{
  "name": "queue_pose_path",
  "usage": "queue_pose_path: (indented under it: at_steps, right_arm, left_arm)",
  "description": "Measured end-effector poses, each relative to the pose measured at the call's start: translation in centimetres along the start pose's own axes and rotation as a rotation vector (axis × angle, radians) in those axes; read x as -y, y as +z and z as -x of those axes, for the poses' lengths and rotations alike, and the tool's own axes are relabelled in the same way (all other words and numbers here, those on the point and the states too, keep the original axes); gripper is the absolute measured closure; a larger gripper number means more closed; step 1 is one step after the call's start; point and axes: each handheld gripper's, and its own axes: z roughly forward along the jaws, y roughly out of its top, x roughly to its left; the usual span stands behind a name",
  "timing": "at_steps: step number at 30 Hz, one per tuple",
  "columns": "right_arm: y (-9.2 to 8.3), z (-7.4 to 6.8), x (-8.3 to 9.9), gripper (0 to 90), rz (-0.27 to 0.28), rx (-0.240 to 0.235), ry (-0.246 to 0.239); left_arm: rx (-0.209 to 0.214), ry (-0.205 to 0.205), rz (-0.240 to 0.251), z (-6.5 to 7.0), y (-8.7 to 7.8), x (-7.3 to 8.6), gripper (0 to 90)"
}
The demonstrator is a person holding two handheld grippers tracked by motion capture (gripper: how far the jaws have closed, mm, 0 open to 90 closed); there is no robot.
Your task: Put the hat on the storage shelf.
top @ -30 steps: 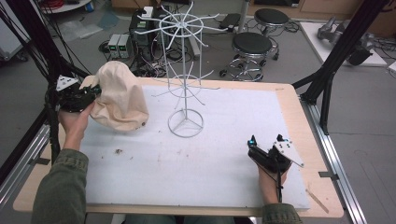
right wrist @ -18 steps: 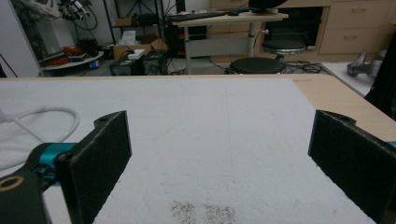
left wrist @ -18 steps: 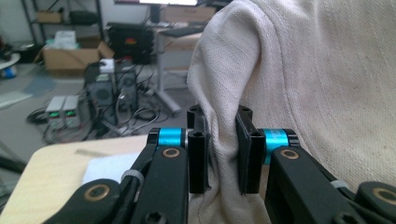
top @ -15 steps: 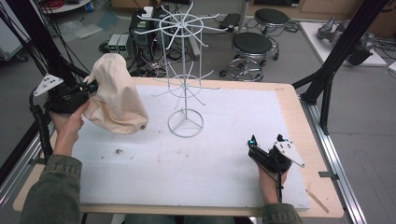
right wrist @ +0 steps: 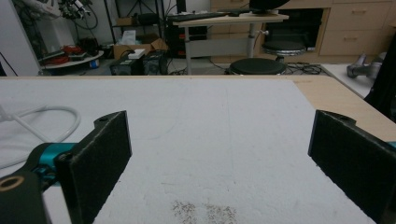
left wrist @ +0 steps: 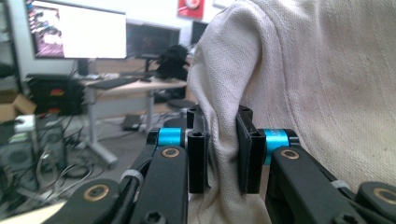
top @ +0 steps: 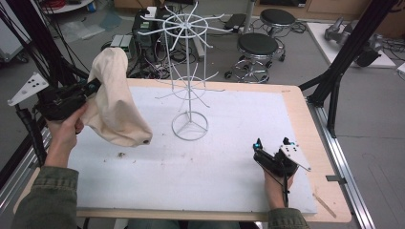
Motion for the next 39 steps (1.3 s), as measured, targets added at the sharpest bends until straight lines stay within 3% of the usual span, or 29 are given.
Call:
queue_pose_path:
  at_steps: [8,11,24,32,39]
  right_arm:
    - [0.0,-0.1,0.0,4.8,0.000,0.002,0.005]
    - [0.0,-0.1,0.0,4.8,-0.002,-0.002,0.006]
    - [-0.1,-0.2,0.0,4.8,-0.001,-0.013,0.004]
    - [-0.1,-0.1,0.0,4.8,0.001,-0.014,0.003]
    - [0.0,-0.2,0.0,4.8,-0.002,-0.022,0.009]
  left_arm:
    - [0.069,0.001,0.063,1.5,-0.5,-2.1,77.3]
    - [0.087,0.018,0.087,2.1,-0.4,-3.1,77.3]
    - [0.179,0.047,0.124,4.0,2.4,-7.1,77.2]
    - [0.194,0.057,0.119,4.4,5.3,-9.8,77.0]
    - [0.162,0.080,0.108,4.7,7.4,-12.1,77.0]
